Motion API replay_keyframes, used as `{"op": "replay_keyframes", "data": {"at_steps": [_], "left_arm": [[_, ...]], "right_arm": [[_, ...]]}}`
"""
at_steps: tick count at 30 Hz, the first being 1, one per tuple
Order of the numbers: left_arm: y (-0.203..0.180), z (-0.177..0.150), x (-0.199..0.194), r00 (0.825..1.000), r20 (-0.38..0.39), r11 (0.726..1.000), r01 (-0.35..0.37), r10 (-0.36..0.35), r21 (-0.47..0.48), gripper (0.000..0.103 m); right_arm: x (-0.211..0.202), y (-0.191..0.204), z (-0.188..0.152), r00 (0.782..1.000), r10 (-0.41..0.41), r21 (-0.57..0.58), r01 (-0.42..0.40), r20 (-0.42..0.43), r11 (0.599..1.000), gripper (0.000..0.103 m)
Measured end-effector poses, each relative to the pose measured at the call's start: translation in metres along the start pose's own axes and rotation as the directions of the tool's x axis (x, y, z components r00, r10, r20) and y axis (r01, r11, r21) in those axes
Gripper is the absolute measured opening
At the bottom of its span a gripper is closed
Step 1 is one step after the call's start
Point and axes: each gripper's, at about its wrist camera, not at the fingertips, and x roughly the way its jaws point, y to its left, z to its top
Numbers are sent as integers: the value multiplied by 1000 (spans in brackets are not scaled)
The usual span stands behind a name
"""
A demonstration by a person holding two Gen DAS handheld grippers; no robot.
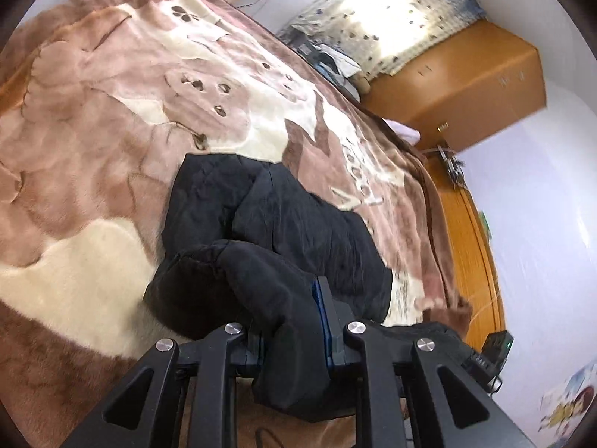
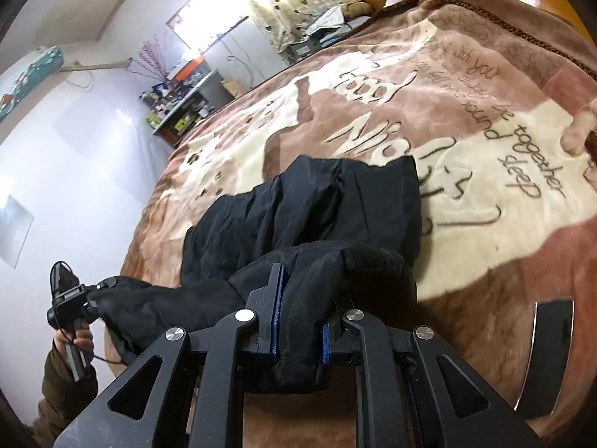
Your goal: Fold large clothes
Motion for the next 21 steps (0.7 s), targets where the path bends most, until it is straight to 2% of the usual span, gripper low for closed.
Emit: {"op": "replay_keyframes", "data": {"at_steps": [4,9,13,16,21], "left_arm": [[-1,30,25,1000,-6,1000,-15,15,-17,21],[11,69,65,999,-34,996,-37,34,-84,22],[24,92,102,996,-62,992,-74,67,-106,23],[39,105,129,993,-95,982,-80,64,-169,24],[52,116,162,990,-120,975,-103,80,-195,26]], "right_arm": [[24,-2,30,1000,-12,10,12,-4,1000,16],[60,-9,64,999,-35,21,36,-37,999,16],[92,-24,86,998,-33,93,38,-61,995,17],[116,-32,96,995,-46,131,57,-83,990,17],[152,-57,109,990,-49,266,83,-134,960,20]]}}
